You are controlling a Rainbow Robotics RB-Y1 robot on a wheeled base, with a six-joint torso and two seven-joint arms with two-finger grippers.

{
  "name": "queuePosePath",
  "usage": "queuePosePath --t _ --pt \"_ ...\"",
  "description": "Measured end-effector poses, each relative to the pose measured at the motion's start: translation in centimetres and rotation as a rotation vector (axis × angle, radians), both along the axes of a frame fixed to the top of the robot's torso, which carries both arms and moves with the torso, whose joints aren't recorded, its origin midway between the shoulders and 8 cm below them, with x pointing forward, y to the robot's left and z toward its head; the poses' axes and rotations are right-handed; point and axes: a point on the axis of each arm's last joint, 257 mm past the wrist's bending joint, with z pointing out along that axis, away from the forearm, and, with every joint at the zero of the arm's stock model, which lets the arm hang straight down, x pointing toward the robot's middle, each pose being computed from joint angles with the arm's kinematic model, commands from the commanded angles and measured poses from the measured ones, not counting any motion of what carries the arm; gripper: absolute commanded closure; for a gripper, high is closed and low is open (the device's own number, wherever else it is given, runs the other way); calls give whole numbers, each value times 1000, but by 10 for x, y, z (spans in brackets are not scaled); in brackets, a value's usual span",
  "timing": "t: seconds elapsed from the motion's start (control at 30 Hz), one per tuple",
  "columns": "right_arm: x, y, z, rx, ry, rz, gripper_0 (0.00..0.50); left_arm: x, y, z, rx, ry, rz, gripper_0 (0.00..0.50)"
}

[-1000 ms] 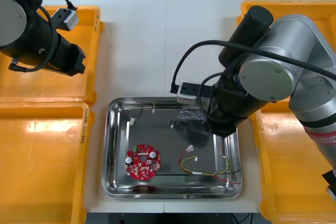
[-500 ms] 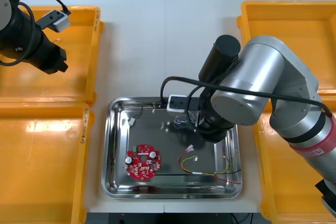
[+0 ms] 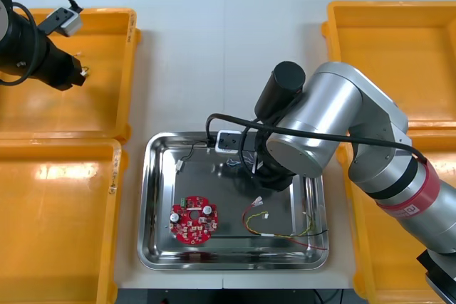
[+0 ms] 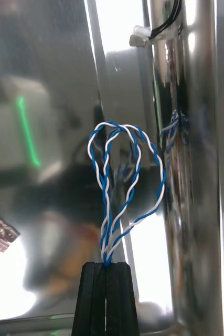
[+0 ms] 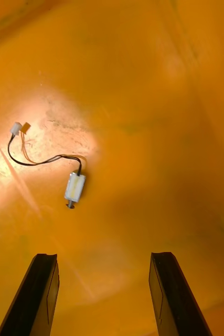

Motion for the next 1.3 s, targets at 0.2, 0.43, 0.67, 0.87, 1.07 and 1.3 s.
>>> queuePosePath --t 0.2,0.43,0.67,0.87,1.07,1.3 --pt "2 -2 -1 -6 -6 -5 500 14 14 -3 68 -46 -92 0" --pt "4 -5 -3 -10 -13 5 500 31 25 1 79 -110 -66 0" --pt "7 -11 -8 -8 -21 -8 500 37 24 -2 99 -128 -65 0" --pt "6 -13 -9 -10 -20 -10 248 46 16 -1 92 -169 -72 0" --pt "6 -13 -10 -9 -20 -10 0 50 11 -2 98 -183 -76 0" --pt "6 -13 -9 -8 -18 -10 0 50 11 -10 96 -187 -76 0"
